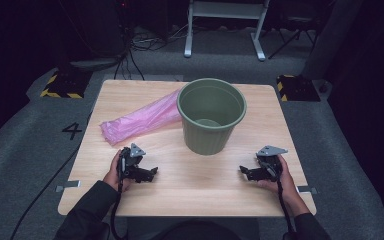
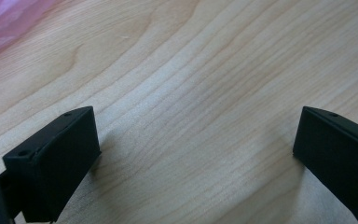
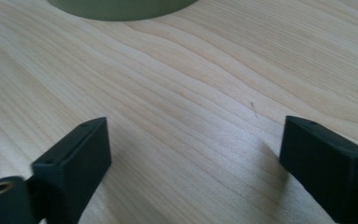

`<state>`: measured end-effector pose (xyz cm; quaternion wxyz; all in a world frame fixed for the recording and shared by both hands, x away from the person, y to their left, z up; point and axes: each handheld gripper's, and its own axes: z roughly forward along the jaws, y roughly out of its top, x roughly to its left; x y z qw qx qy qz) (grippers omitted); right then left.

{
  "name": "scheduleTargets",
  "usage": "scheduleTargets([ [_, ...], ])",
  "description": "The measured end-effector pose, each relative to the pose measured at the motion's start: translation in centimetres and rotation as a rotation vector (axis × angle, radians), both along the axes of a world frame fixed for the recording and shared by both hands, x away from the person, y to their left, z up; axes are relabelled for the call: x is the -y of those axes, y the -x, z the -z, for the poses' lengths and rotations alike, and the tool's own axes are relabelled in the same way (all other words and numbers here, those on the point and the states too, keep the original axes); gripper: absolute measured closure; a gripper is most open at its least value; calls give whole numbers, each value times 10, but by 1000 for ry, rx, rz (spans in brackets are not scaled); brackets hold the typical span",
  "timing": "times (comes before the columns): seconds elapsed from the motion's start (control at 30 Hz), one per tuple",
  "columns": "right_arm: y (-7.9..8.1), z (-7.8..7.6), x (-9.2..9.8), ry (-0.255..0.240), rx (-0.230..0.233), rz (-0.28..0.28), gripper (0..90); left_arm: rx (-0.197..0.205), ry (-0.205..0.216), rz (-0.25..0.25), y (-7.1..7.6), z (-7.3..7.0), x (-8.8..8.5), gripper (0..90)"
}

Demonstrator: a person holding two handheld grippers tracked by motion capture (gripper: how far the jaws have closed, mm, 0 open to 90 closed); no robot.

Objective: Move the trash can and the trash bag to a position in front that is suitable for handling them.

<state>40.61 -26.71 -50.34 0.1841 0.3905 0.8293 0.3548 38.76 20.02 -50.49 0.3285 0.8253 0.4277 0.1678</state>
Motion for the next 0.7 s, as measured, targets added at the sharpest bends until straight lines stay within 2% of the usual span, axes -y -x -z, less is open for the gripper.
scheduleTargets([
  [0.03,0,0,0,0,0,0,135,0,0,0,0,0,0,1],
  [0.07,2,-1,0,5,18,-10,173,1,-1,13,1,0,-1,1],
  [0.1,4,-1,-1,10,34,-21,174,-6,2,32,1,0,-2,0],
  [0.17,7,-3,-4,17,32,-62,167,-3,5,57,3,0,-6,1],
  [0.27,8,-6,-5,11,33,-75,169,-2,0,69,5,0,-9,2],
  [0.3,8,-14,-5,-34,43,-87,169,-3,1,83,7,0,-13,2],
  [0.37,8,-16,-6,-42,48,-90,170,-3,-2,87,9,0,-15,2],
  [0.53,12,-43,-10,-85,113,-121,182,2,-1,104,15,0,-25,3],
  [0.57,12,-43,-10,-85,113,-121,182,2,-1,104,15,0,-25,3],
  [0.67,12,-62,-13,-100,154,-134,182,-2,1,138,17,0,-30,2],
  [0.7,12,-62,-13,-100,154,-134,182,-2,1,138,17,0,-30,3],
])
